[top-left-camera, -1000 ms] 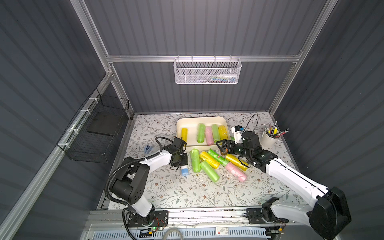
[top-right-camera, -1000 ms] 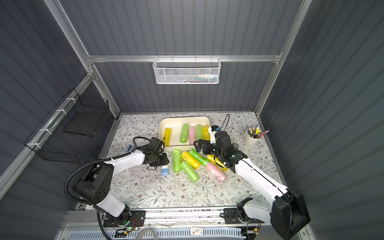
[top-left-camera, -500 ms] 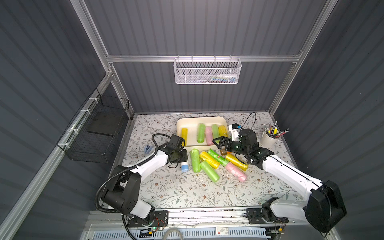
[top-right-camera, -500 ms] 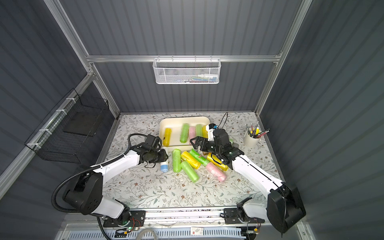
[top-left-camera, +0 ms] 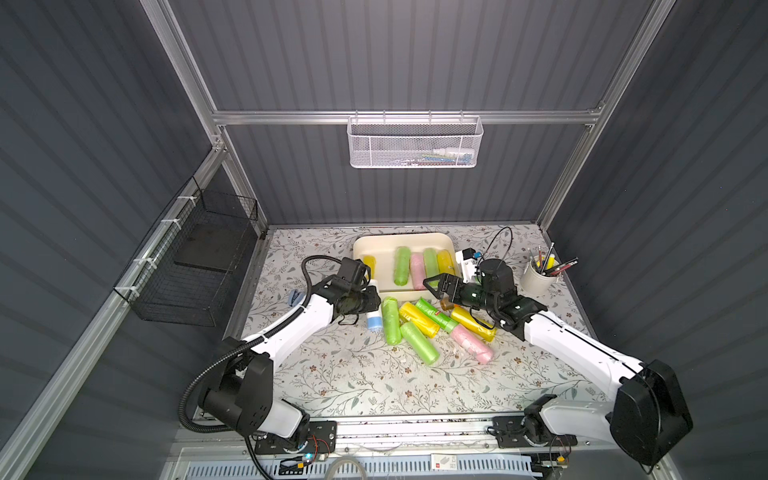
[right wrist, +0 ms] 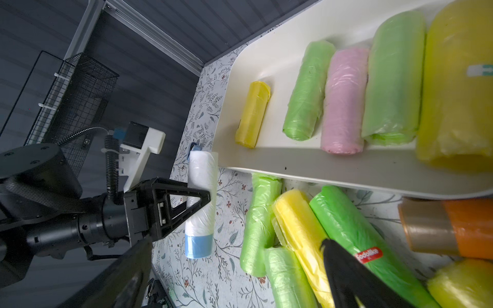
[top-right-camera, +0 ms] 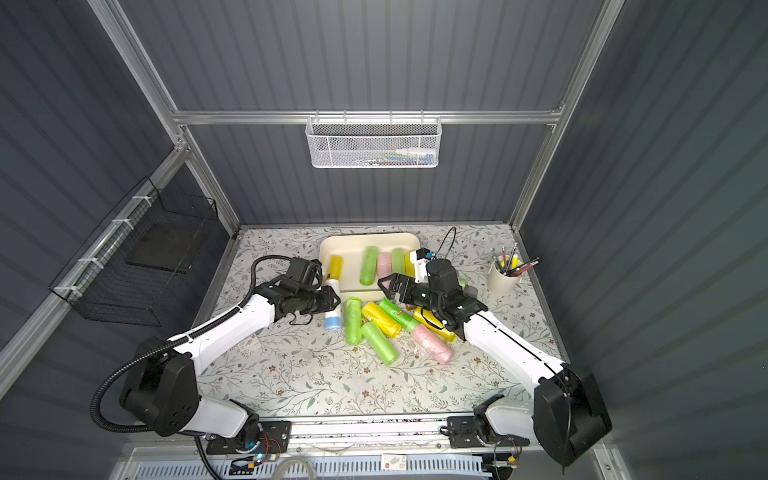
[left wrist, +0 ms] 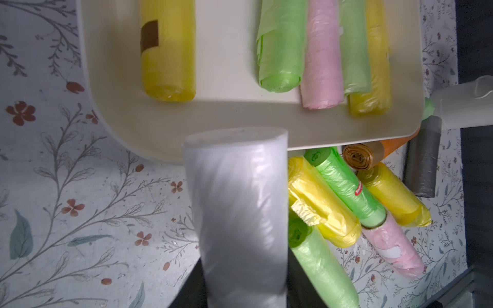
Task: Put the roll of trash bags into the storage box
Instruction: Pick up the roll of trash bags from the center of the board.
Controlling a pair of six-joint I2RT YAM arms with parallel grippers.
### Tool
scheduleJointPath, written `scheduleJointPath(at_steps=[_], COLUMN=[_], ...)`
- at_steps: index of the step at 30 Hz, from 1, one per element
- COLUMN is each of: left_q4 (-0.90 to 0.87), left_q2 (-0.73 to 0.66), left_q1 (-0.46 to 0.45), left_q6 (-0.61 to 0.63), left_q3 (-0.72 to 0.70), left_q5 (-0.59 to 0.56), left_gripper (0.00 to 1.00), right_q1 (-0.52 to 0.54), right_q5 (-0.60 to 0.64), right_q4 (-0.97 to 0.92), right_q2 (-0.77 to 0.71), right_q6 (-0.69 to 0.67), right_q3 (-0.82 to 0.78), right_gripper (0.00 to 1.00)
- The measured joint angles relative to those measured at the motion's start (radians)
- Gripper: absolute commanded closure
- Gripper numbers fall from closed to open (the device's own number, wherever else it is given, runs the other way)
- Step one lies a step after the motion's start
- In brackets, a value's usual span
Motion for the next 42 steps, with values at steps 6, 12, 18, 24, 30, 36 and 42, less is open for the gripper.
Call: scheduleJointPath(at_steps=[6, 12, 18, 24, 30, 36, 42], left_q4=[0.001, 0.014, 0.013, 0.012, 0.014, 0.016, 0.015], left_q2=[0.011, 0.068, 0.116, 0.146, 0.18, 0.233, 0.282], left_q1=[0.0, 0.0, 0.0, 0.0, 0.0, 0.0, 0.0], left_q6=[0.005, 0.005, 0.011, 0.02, 0.021, 0.031, 0.055], left_q3=[0.047, 0.131, 0.177, 0.233, 0.275, 0.29, 0.304], left_q5=[-0.001, 0.011, 0.019, 0.023, 0.026, 0.019, 0.005], left_gripper=[0.63, 0.63, 0.63, 0.63, 0.63, 0.63, 0.62], right_q1=[0.0, 0.0, 0.0, 0.0, -0.001, -0.002, -0.005], right_q5=[0.008, 0.01, 0.013, 0.025, 0.042, 0.042, 0.013], right_q4=[-0.002, -0.003, -0.01, -0.023, -0.026, -0.056, -0.108], right_q2=[-0.047, -0.069, -0.084, -0.111, -0.12, -0.114, -0.1], right_q6=[-0.004, -0.011, -0.019, -0.027, -0.027, -0.053, -0.082], right_q3=[-0.009, -0.016, -0.032, -0.039, -0.043, -0.035, -0.002], right_gripper=[0.01, 0.01, 0.01, 0.01, 0.01, 0.01, 0.01])
